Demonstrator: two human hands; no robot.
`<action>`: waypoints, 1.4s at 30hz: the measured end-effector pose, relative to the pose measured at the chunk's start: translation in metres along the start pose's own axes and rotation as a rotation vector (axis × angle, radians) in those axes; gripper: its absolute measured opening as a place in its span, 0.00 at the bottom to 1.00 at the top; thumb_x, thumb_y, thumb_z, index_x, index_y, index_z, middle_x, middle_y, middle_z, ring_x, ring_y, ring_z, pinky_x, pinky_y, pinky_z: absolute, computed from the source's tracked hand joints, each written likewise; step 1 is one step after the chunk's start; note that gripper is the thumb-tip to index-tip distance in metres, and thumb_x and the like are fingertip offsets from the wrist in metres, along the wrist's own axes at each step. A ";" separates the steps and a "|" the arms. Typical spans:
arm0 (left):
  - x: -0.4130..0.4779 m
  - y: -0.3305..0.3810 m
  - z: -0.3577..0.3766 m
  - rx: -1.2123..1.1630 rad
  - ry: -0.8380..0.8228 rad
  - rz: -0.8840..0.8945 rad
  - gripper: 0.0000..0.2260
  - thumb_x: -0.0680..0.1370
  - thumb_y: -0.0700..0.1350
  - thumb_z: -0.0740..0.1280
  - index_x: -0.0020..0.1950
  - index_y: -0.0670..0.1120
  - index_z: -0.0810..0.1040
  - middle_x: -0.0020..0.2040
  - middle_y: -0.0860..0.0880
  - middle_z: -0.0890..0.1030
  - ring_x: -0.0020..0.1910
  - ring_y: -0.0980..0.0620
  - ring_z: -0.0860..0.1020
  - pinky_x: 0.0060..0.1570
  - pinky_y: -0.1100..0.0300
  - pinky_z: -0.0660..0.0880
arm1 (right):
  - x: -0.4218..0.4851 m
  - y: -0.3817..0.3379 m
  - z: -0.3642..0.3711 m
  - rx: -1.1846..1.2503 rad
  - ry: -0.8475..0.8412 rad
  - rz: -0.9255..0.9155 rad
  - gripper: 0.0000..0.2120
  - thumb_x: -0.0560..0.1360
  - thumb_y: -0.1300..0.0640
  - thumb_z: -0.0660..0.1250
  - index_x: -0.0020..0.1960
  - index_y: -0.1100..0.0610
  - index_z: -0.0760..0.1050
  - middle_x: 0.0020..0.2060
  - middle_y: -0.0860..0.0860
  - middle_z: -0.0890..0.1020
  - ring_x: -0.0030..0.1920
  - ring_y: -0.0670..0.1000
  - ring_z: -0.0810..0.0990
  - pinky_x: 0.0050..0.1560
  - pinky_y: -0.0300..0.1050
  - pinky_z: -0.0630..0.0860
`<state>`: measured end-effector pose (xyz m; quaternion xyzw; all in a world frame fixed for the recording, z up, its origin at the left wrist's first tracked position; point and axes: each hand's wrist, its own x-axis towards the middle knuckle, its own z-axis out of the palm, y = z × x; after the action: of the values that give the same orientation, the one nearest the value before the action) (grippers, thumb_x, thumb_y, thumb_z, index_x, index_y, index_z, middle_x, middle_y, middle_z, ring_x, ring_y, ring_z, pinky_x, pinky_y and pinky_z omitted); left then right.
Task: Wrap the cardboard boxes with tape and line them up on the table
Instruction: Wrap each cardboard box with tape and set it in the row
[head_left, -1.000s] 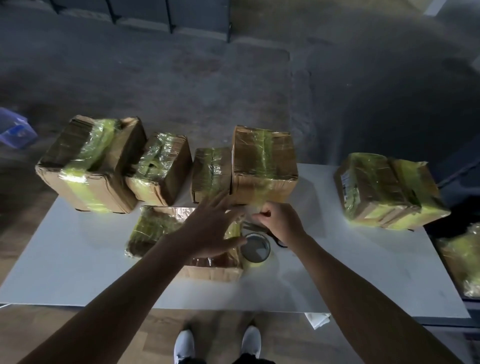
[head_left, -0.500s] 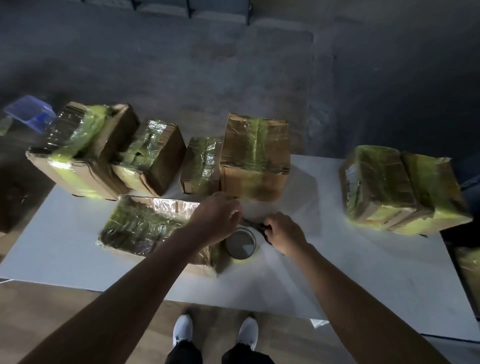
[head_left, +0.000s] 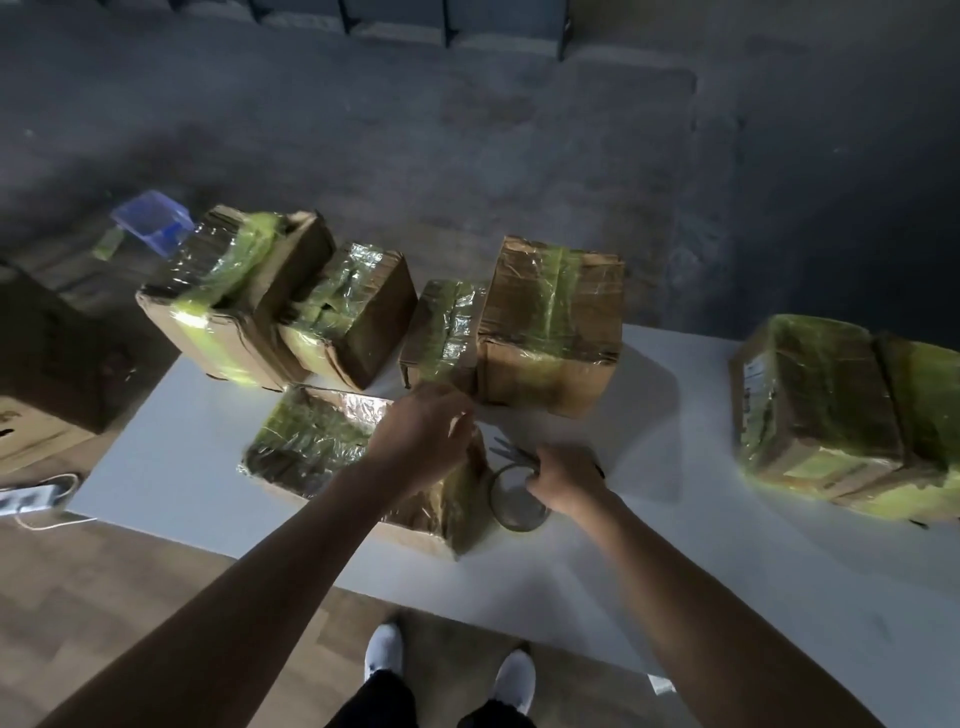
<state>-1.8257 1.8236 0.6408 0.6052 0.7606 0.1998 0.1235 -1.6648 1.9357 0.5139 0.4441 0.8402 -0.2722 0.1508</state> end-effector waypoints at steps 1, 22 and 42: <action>-0.002 -0.002 -0.003 -0.033 0.034 -0.041 0.10 0.78 0.39 0.65 0.56 0.43 0.83 0.54 0.45 0.82 0.56 0.46 0.77 0.52 0.53 0.75 | -0.001 0.000 -0.006 0.057 0.034 -0.015 0.12 0.77 0.52 0.65 0.55 0.57 0.71 0.50 0.56 0.78 0.48 0.57 0.77 0.41 0.46 0.70; 0.032 -0.059 -0.077 -1.071 -0.306 -0.511 0.09 0.80 0.37 0.62 0.53 0.33 0.79 0.49 0.34 0.82 0.49 0.37 0.81 0.49 0.51 0.79 | -0.055 -0.118 -0.101 0.319 0.787 -0.326 0.14 0.67 0.63 0.71 0.48 0.57 0.69 0.43 0.50 0.72 0.39 0.46 0.73 0.35 0.43 0.74; 0.012 -0.123 -0.112 -0.611 0.103 0.100 0.14 0.79 0.43 0.67 0.65 0.48 0.78 0.58 0.48 0.79 0.54 0.52 0.78 0.49 0.63 0.73 | -0.040 -0.220 -0.109 0.487 0.682 -0.222 0.15 0.70 0.63 0.74 0.46 0.49 0.70 0.40 0.42 0.75 0.39 0.38 0.75 0.38 0.31 0.72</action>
<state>-1.9837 1.7953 0.6857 0.5658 0.6399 0.4553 0.2511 -1.8260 1.8733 0.6932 0.4382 0.7959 -0.3150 -0.2746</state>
